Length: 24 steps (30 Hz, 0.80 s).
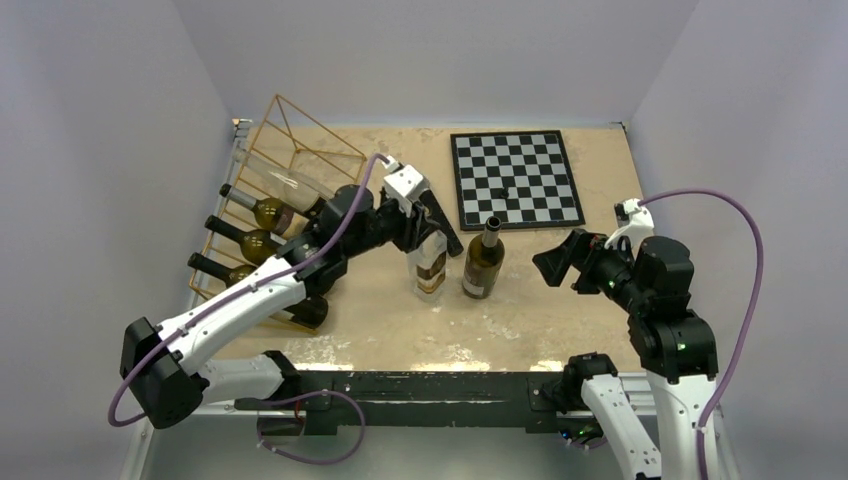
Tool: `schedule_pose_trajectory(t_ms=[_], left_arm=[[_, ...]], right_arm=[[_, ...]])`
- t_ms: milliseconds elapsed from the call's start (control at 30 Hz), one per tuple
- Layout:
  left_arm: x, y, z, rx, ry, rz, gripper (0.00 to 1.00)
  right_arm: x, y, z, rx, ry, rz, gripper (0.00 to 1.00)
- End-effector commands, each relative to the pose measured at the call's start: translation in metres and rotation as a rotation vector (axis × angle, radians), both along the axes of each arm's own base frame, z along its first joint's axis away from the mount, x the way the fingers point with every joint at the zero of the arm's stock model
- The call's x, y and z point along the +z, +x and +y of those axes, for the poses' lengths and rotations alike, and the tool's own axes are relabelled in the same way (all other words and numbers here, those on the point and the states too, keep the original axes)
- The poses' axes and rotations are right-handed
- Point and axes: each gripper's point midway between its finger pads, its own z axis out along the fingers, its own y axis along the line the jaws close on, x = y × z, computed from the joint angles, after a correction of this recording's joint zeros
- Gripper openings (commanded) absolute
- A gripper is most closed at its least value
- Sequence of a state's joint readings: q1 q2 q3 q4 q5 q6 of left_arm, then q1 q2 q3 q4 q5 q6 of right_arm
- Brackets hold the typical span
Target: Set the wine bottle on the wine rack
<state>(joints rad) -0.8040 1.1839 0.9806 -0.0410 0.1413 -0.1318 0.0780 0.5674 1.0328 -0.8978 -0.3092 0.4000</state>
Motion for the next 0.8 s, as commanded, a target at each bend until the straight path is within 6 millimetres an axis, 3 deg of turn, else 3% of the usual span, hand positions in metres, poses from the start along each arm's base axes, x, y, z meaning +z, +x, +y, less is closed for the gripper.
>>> schedule_pose_trajectory(t_ms=[0,233,433,567,767], left_arm=[[0.121,0.029,0.031,0.156,-0.244,-0.156,0.0],[0.155,0.071,0.077,0.317,-0.244,-0.152,0.0],[0.179,0.117,0.123,0.449,-0.265,-0.125,0.0],[0.193,0.147,0.141,0.455,-0.293,-0.131,0.0],[0.186,0.19,0.172,0.55,-0.318,-0.079,0.0]], right_arm=[[0.018,-0.001,0.004,0.016,0.026,-0.062,0.97],[0.042,-0.006,-0.013,-0.101,0.032,-0.154,0.94],[0.048,-0.005,-0.023,-0.164,0.026,-0.185,0.94],[0.05,-0.002,-0.031,-0.217,0.026,-0.209,0.94],[0.056,-0.005,-0.04,-0.248,-0.012,-0.235,0.94]])
